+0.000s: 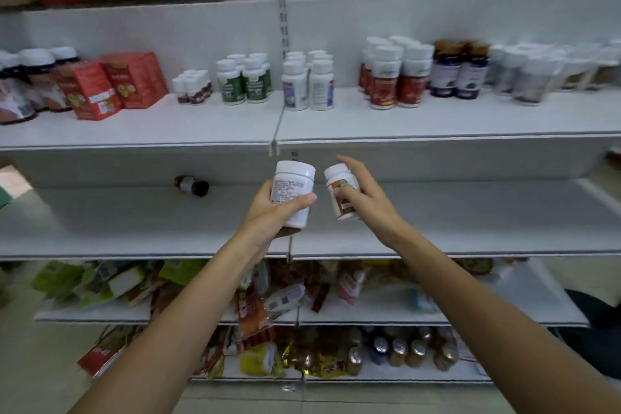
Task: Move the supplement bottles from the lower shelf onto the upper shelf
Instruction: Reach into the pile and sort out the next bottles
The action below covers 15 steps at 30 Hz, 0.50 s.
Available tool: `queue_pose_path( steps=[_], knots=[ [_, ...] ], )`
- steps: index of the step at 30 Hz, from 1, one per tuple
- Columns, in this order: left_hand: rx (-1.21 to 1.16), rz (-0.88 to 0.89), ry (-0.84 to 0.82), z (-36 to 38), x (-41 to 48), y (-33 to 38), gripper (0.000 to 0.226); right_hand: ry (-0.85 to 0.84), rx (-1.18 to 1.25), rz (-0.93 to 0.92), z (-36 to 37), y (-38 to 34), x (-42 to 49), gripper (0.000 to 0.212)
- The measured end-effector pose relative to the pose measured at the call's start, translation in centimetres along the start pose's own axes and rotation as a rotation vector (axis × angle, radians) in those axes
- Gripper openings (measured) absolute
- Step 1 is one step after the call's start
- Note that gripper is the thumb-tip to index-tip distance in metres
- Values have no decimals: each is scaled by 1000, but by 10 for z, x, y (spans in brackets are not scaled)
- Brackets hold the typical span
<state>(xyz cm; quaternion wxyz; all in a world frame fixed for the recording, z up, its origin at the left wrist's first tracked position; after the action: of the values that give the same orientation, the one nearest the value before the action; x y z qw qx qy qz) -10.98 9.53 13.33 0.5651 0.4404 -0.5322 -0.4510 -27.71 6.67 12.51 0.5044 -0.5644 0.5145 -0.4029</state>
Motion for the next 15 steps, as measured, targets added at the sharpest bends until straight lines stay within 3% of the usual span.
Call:
queue_pose_path(
  steps=[5, 15],
  knots=[
    [23, 40, -107, 83, 7, 16, 15, 169, -17, -32, -97, -12, -36, 36],
    [-33, 184, -184, 297, 39, 39, 28, 381, -107, -28, -312, -14, -72, 44]
  ],
)
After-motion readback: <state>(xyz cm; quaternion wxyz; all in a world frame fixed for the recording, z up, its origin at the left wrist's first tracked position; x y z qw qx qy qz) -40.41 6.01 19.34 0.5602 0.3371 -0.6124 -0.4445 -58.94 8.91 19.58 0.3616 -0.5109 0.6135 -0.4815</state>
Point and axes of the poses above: each hand's wrist, its own x-axis towards the middle knuckle, its own z-axis out of the palm, y = z × x, the point moved 2 cm from there along x, towards the middle knuckle, and after that the axes turned 14 degrees about z, right-handed, at the moved point
